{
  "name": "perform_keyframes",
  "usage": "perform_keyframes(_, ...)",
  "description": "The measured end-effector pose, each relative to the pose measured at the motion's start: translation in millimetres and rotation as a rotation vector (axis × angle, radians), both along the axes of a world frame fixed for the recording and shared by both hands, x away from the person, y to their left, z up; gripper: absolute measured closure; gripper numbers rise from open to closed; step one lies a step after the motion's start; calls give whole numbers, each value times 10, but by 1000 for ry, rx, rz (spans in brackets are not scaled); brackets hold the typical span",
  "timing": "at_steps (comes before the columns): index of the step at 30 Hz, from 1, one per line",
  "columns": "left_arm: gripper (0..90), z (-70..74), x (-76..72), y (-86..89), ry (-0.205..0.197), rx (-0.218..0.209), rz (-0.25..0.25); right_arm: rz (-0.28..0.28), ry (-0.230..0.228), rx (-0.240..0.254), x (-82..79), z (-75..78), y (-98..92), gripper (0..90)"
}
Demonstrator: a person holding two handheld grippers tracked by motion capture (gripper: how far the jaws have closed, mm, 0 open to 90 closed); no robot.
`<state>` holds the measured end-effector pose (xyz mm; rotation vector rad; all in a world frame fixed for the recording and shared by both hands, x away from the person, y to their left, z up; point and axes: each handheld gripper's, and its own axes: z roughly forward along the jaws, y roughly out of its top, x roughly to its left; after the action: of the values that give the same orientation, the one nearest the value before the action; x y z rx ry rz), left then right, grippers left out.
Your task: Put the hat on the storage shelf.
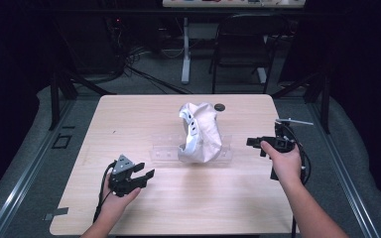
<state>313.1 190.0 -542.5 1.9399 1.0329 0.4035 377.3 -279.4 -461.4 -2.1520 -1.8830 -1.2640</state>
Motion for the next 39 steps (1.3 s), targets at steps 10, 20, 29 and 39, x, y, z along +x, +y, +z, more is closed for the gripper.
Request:
perform_keyframes(10,495,-23,2,-6,6,7,3,10,-17,-33,-318,-220,-123,617)
perform_keyframes(20,492,-46,11,-1,9,3,6,7,-75,-60,-639,-495,-131,602)
perform_keyframes(29,490,-62,7,-10,12,5,4,17,-134,-128,-821,-665,-64,579)
perform_keyframes(39,490,-70,-6,-47,16,4,-9,-19,-207,-154,-901,-812,-36,539)
